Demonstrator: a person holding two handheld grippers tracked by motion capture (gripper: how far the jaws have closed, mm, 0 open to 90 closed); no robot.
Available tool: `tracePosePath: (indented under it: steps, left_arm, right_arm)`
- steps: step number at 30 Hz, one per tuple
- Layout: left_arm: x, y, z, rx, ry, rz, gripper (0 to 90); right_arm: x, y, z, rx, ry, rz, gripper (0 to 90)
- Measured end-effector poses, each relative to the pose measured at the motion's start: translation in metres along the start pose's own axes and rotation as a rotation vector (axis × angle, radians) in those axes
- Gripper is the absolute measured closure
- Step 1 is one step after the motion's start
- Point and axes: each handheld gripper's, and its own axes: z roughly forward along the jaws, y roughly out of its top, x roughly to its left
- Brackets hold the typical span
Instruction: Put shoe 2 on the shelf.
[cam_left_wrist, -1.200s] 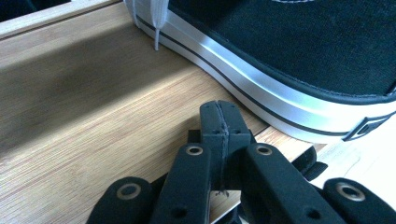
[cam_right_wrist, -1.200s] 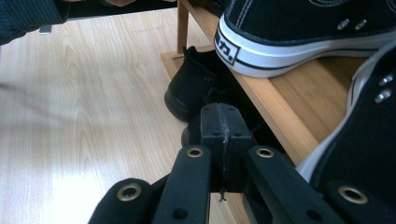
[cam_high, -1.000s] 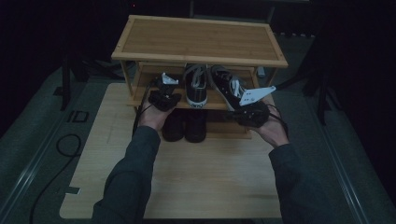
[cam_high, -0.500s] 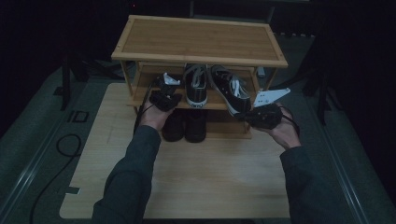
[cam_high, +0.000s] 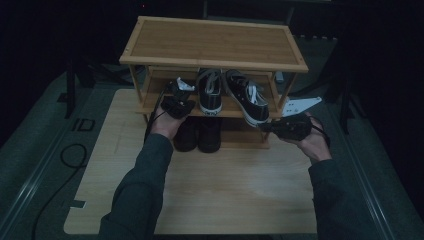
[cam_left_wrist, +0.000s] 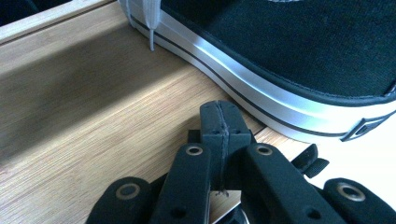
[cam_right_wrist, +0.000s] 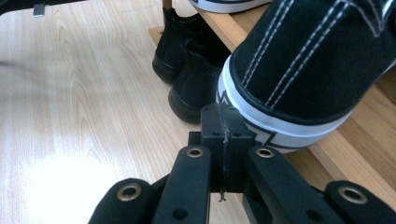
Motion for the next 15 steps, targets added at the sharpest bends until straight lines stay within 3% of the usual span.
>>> tracePosePath:
  steps: [8, 15]
  left_arm:
    - [-0.0006, 0.0009, 0.0015, -0.007, -0.004, -0.008, 90.0]
    - [-0.0032, 0.0004, 0.0031, -0.016, -0.002, 0.009, 90.0]
  right_arm:
    - [-0.002, -0.0046, -0.0017, 0.006, -0.008, 0.011, 90.0]
    - [-0.0021, -0.0041, -0.0013, -0.001, -0.004, 0.019, 90.0]
